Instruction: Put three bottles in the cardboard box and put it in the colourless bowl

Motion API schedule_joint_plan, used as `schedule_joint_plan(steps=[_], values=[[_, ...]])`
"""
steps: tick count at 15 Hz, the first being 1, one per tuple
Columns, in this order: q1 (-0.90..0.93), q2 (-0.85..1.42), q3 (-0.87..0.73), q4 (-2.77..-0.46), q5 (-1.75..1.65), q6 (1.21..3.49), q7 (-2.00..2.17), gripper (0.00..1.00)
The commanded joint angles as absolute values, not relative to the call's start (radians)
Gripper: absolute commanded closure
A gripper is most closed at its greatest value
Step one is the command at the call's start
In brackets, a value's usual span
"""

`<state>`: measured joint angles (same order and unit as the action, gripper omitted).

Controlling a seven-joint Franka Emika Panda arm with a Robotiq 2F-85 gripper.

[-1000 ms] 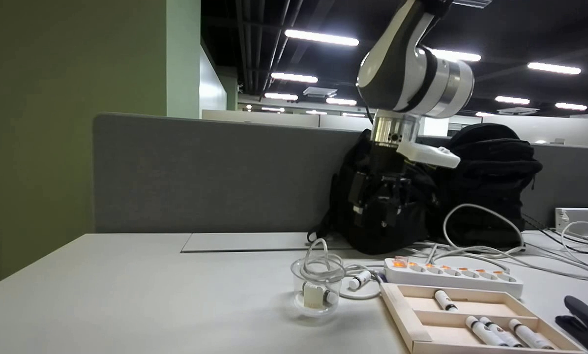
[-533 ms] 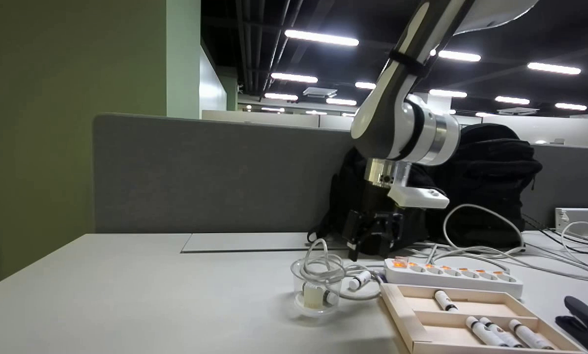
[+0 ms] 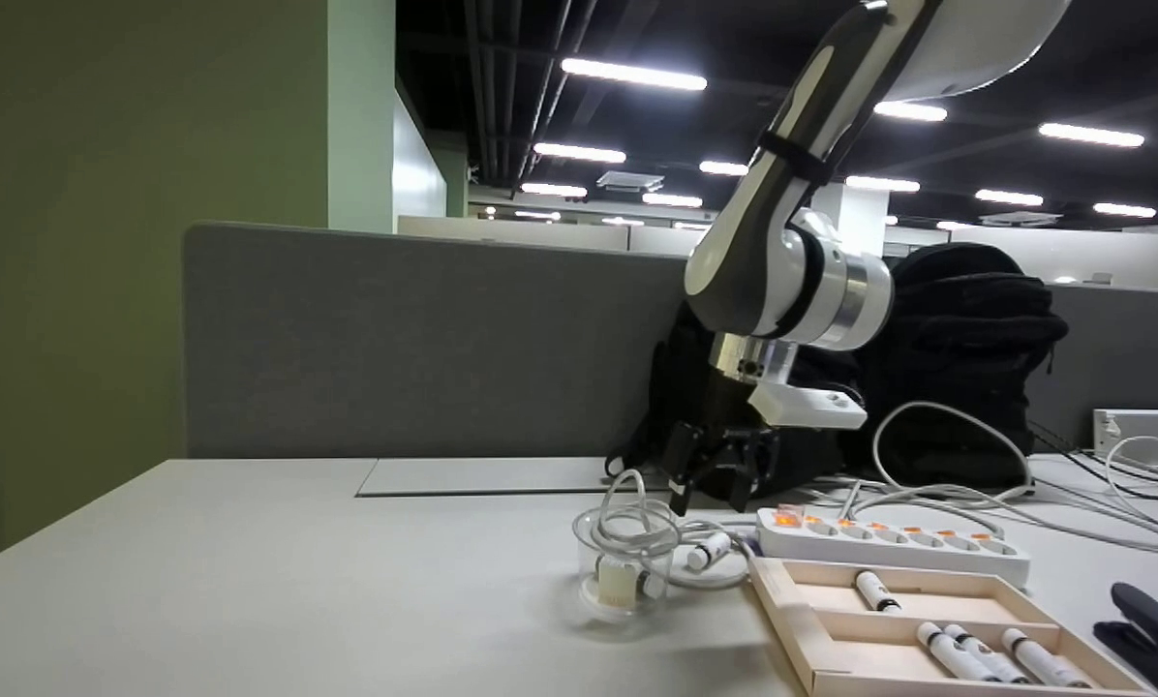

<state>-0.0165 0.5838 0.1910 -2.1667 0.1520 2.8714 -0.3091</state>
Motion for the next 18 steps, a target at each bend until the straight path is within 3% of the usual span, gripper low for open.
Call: schedule_joint_plan(steps=[1, 18], values=[[-0.001, 0.59, 0.144, -2.143, 0.119, 2.913, -0.204, 0.0], [0.294, 0.77, -0.134, -2.021, 0.247, 2.955, 0.48, 0.0]])
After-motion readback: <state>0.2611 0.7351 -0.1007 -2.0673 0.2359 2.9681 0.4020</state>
